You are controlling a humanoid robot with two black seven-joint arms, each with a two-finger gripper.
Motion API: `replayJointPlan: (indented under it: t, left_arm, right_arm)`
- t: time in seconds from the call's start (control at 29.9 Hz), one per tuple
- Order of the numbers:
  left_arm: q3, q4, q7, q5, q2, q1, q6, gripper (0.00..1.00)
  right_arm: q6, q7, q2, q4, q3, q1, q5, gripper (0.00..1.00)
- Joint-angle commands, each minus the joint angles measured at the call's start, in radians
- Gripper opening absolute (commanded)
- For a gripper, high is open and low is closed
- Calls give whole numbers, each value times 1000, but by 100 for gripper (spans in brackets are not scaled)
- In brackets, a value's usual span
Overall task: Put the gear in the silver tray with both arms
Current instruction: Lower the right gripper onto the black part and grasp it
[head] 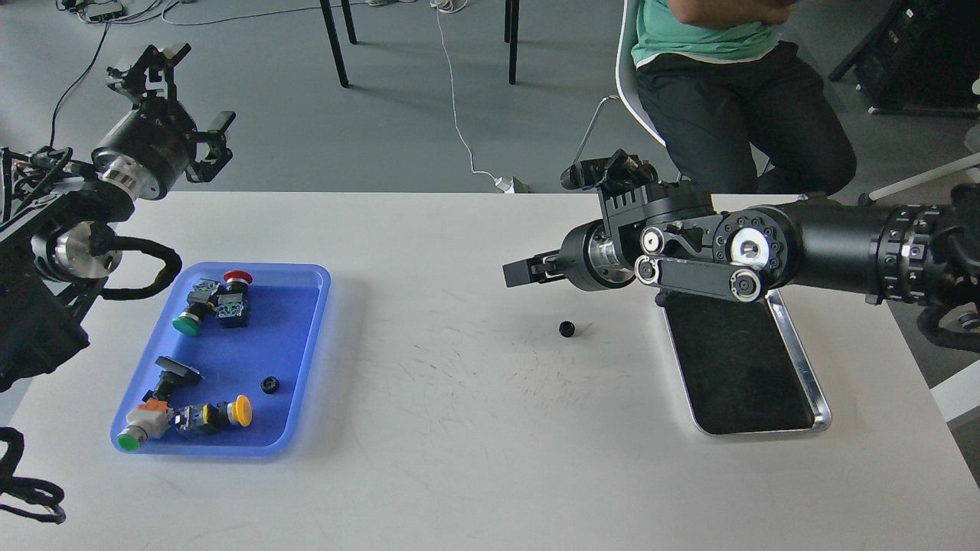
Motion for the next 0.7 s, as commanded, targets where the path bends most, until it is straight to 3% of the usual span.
replayJointPlan:
  t: [0.0,0.13,0.5,0.67]
  left_arm:
    - [0,2,-5,-1,4,4,0,98]
    - [0,0,-28,-1,15,8,-2,98]
    - [0,0,-29,-1,18,8,-2,98]
    - [0,0,-34,-1,18,8,-2,98]
  right_arm:
    - [24,-1,0,11,-37,-20,6,96]
    - [31,0,-5,8,-80,-26,12,96]
    - [53,2,0,-7,-87,-45,9,93]
    - [56,2,3,-42,-92,-59,9,86]
